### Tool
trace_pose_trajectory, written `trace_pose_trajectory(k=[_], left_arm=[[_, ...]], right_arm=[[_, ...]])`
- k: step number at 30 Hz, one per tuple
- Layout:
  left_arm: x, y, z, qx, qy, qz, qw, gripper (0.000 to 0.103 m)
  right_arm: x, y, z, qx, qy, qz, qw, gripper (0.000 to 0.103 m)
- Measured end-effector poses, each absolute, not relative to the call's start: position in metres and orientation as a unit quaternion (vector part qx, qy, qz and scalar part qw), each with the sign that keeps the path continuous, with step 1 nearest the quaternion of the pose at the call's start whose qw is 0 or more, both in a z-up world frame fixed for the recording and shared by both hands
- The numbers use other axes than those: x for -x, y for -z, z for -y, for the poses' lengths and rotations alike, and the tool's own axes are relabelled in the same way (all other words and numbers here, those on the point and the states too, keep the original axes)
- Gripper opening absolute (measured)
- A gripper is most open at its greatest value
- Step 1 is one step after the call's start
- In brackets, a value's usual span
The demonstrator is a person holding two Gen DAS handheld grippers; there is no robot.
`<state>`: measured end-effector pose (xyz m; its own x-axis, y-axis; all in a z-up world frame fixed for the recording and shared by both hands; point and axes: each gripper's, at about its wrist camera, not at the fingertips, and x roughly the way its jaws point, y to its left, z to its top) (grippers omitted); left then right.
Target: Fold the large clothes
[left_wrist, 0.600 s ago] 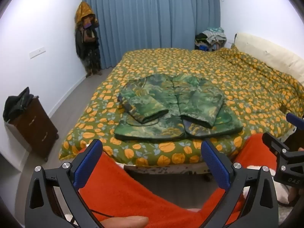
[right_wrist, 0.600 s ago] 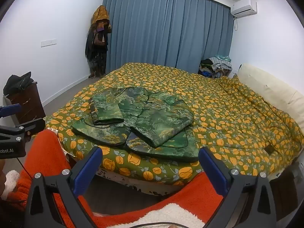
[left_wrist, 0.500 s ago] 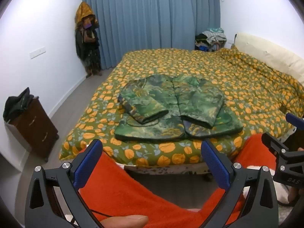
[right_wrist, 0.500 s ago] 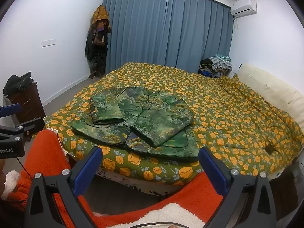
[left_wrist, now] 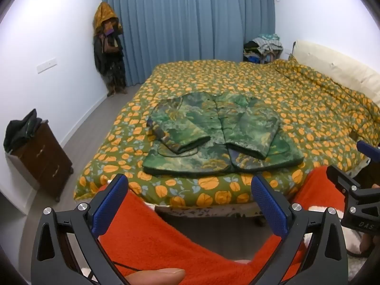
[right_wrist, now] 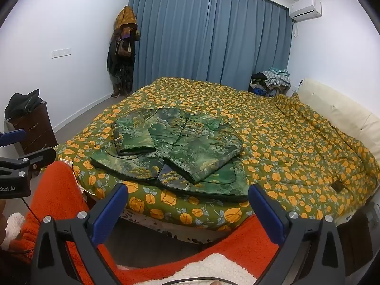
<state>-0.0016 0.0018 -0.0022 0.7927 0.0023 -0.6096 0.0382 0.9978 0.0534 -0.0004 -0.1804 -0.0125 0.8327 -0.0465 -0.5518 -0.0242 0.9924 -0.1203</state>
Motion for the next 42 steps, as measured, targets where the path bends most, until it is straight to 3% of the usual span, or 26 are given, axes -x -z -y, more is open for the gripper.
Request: trace_pose_trajectory(k=[42], left_arm=[[0.0008, 0.0024, -0.0012, -0.034, 0.009, -0.322, 0.946, 0.103]], right_arm=[[-0.0004, 0.0114, 0.1775, 0.063, 0.007, -0.289, 0.955, 0.103]])
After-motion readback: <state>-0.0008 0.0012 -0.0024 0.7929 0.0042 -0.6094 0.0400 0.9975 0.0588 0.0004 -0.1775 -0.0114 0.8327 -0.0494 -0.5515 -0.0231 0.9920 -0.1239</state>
